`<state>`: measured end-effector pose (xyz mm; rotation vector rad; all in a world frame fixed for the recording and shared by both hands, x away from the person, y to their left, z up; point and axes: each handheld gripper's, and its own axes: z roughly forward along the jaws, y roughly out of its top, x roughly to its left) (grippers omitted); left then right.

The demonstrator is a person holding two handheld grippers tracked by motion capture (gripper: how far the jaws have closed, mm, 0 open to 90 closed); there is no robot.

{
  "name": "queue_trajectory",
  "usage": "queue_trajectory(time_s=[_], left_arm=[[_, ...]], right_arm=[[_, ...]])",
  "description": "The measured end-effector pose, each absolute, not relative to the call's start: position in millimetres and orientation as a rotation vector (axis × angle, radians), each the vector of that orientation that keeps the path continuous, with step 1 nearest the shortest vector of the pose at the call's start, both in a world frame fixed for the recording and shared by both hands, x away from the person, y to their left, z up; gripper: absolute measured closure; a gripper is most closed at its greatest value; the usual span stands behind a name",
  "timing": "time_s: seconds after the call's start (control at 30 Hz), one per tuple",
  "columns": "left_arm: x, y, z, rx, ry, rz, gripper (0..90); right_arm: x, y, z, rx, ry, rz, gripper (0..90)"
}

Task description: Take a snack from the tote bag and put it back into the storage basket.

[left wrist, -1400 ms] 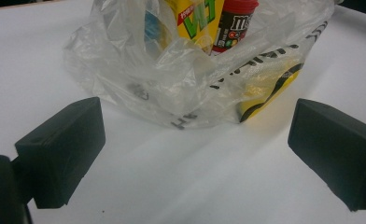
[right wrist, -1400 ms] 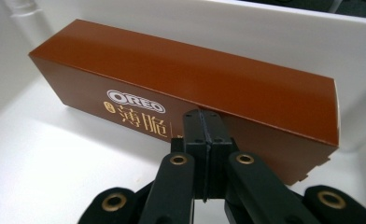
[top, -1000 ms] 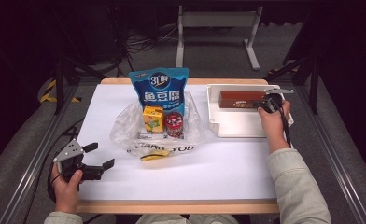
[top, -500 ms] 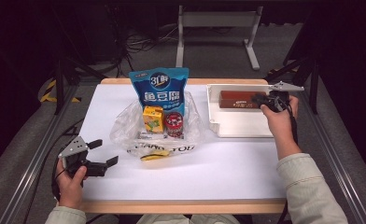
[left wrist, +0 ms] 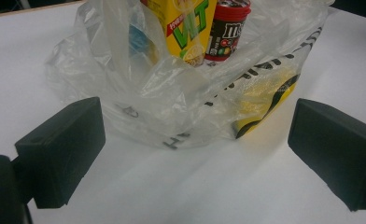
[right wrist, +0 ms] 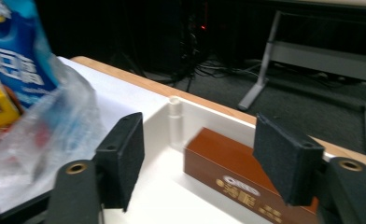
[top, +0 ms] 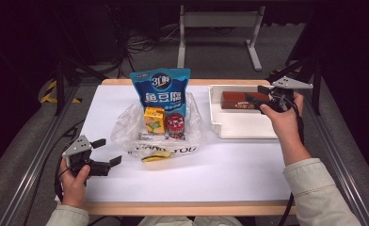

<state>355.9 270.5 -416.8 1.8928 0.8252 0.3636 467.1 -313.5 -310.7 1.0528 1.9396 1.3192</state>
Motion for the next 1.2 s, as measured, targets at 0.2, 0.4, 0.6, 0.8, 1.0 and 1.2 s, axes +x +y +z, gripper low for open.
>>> queue_trajectory(time_s=[0.2,0.4,0.6,0.8,1.0,1.2], left_arm=[[356.6,268.9,-416.1,1.895,0.817,0.365,4.4],[357.3,269.3,-416.3,1.897,0.816,0.366,4.4],[357.7,269.7,-416.6,1.893,0.818,0.363,4.4],[357.3,269.9,-416.3,1.89,0.818,0.361,4.4],[356.5,269.9,-416.1,1.892,0.818,0.364,4.4],[356.2,269.9,-416.2,1.89,0.821,0.36,4.4]], right_arm=[[460.9,-295.4,-296.5,0.981,1.965,1.404,29.3],[461.4,-271.7,-285.6,0.886,2.005,1.451,29.0],[466.5,-244.3,-278.1,0.814,2.054,1.507,36.0],[475.3,-223.7,-274.7,0.761,2.074,1.548,39.3],[487.4,-205.1,-276.0,0.725,2.111,1.556,37.1],[500.8,-189.2,-282.2,0.71,2.126,1.579,36.1]])
